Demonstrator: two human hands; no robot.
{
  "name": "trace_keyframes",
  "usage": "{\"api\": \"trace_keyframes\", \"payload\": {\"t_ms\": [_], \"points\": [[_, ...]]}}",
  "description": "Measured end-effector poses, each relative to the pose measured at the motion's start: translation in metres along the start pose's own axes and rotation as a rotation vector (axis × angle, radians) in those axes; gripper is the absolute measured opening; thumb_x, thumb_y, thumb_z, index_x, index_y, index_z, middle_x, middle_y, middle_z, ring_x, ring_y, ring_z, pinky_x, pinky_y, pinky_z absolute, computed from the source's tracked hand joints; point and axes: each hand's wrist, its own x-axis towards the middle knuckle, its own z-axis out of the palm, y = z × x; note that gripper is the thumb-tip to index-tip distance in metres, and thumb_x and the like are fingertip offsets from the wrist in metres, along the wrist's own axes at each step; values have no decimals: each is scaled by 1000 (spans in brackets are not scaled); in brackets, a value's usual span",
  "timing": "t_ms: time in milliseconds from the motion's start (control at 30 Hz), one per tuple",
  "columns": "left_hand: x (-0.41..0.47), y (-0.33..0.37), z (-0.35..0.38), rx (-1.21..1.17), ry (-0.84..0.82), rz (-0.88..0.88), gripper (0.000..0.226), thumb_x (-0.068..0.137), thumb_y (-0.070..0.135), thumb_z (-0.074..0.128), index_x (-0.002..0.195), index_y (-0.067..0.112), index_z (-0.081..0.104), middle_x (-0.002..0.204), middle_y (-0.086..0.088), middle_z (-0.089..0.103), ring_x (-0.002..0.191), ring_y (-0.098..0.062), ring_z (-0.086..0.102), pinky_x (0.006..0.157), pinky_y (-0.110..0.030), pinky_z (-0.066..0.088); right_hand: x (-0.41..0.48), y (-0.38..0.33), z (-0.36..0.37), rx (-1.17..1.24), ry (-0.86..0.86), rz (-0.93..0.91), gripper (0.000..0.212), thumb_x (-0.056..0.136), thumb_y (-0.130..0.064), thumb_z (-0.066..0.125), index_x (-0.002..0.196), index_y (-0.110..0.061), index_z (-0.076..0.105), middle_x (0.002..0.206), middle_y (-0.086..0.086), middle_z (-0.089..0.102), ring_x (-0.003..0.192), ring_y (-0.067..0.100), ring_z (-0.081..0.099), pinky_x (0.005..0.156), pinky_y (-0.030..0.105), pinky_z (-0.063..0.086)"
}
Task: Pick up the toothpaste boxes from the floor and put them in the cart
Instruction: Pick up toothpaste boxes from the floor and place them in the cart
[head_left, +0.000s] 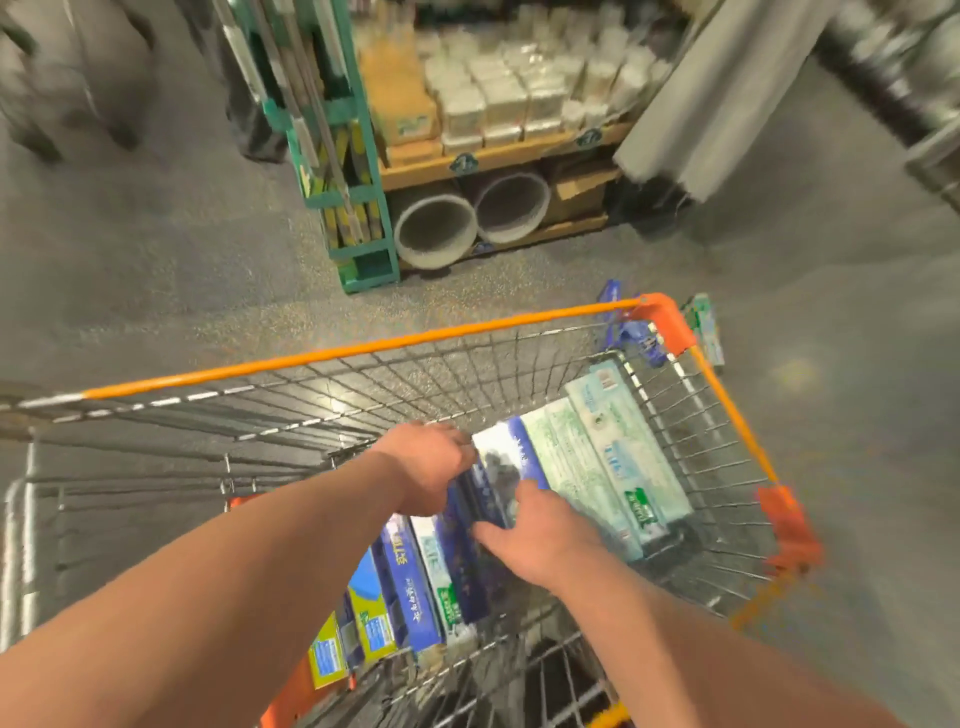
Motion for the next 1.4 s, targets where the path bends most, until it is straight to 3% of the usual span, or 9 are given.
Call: {"api": "trace_keyframes", "payload": {"t_ms": [100, 333, 433, 533, 600, 733, 867, 1100, 1400], "points": [[-28, 13, -57, -37, 4, -86, 52, 90, 24, 55, 141, 31, 52, 145, 7, 54, 125, -25, 59, 102, -35, 49, -38, 6, -47, 39, 80, -39, 68, 80, -68, 57, 127, -19, 49, 122, 5, 62, 111, 28, 61, 88, 38, 51], [-78, 72, -176, 114, 93, -18, 72, 89, 46, 60, 155, 35, 34, 146, 4, 52, 125, -25, 58, 93, -36, 52, -134, 47, -146, 88, 261, -80, 70, 86, -60, 61, 140, -17, 48, 134, 9, 59, 123, 29, 55, 98, 36, 47], [-92, 113, -220, 172, 151, 11, 71, 90, 53, 57, 155, 35, 33, 145, 4, 54, 123, -25, 59, 89, -34, 51, -175, 82, -179, 109, 323, -55, 69, 82, -63, 62, 136, -21, 53, 127, 7, 62, 116, 28, 59, 94, 36, 49], [-104, 158, -259, 212, 208, 46, 71, 91, 62, 53, 154, 36, 34, 144, 2, 56, 124, -26, 59, 92, -35, 51, -214, 123, -210, 83, 381, -42, 60, 79, -66, 62, 121, -24, 62, 113, 6, 67, 107, 26, 63, 88, 35, 51], [-108, 189, -284, 226, 284, 61, 70, 91, 68, 50, 151, 35, 37, 142, 1, 57, 125, -26, 58, 95, -35, 51, -240, 149, -232, 56, 438, -42, 58, 82, -62, 64, 125, -22, 62, 116, 8, 67, 109, 27, 62, 88, 32, 49], [-104, 260, -328, 218, 381, 20, 78, 92, 72, 45, 153, 25, 36, 143, -5, 55, 129, -27, 55, 100, -37, 48, -280, 206, -273, 0, 557, -87, 67, 81, -63, 66, 135, -24, 57, 123, 6, 66, 115, 26, 61, 87, 28, 46], [-87, 338, -360, 221, 400, 1, 74, 93, 73, 45, 147, 23, 42, 141, -5, 56, 127, -28, 56, 98, -37, 48, -307, 276, -301, -36, 595, -105, 82, 76, -72, 63, 144, -30, 47, 134, 4, 61, 121, 25, 58, 97, 32, 48], [-39, 441, -405, 138, 455, -58, 76, 89, 77, 47, 151, 33, 40, 147, 1, 54, 130, -25, 55, 102, -39, 47, -322, 406, -352, -77, 572, -126, 92, 80, -77, 57, 153, -24, 37, 153, 4, 45, 134, 25, 47, 108, 36, 41], [62, 442, -457, 85, 390, -133, 79, 93, 74, 46, 156, 28, 33, 148, 0, 52, 127, -23, 56, 99, -40, 51, -238, 468, -439, -43, 522, -145, 96, 77, -81, 53, 154, -28, 31, 152, 3, 45, 130, 25, 50, 103, 44, 46]]}}
